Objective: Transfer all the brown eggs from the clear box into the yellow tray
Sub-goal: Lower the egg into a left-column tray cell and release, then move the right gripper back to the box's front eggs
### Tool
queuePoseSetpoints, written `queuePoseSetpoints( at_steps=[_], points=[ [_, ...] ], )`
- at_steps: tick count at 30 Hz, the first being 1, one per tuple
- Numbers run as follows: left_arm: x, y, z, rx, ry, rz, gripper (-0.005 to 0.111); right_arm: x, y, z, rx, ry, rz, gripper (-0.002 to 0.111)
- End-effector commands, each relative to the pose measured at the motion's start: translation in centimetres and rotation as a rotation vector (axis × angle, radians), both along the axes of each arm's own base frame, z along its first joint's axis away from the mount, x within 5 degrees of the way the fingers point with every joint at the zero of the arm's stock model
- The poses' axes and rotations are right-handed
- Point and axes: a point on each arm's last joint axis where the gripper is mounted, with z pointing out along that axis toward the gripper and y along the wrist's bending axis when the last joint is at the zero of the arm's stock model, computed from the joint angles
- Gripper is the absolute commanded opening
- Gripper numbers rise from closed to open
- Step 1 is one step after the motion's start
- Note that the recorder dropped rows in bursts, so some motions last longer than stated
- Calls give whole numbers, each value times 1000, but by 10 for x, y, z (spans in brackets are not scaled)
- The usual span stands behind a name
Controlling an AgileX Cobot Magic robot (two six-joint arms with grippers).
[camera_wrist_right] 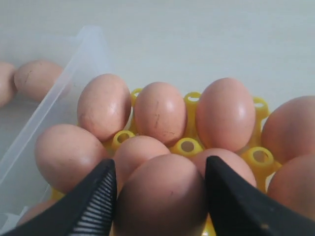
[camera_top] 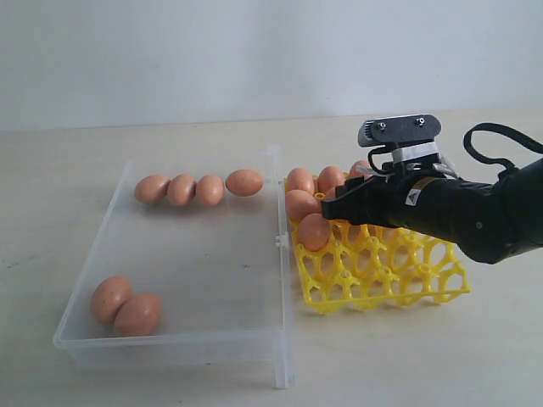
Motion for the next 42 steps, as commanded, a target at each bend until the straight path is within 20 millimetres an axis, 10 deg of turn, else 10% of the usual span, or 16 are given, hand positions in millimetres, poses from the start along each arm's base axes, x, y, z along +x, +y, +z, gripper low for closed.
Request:
queuePoseSetpoints(
  at_steps=[1, 12, 25, 36, 42],
  points=[
    [0, 0, 2, -6, -18, -1, 0, -1, 1, -1, 22, -6, 18, 0],
    [0, 0, 2, -6, -18, -1, 0, -2, 7, -2, 6, -21, 105, 7],
    [0, 0, 2, -6, -18, -1, 0, -3, 7, -19, -22, 32, 116, 69],
    [0, 0, 2, -6, -18, -1, 0, -18, 5, 59, -18, 65, 77, 52],
    [0, 0, 2, -6, -18, -1, 0, -41, 77, 85, -28, 345, 258, 56]
  ],
)
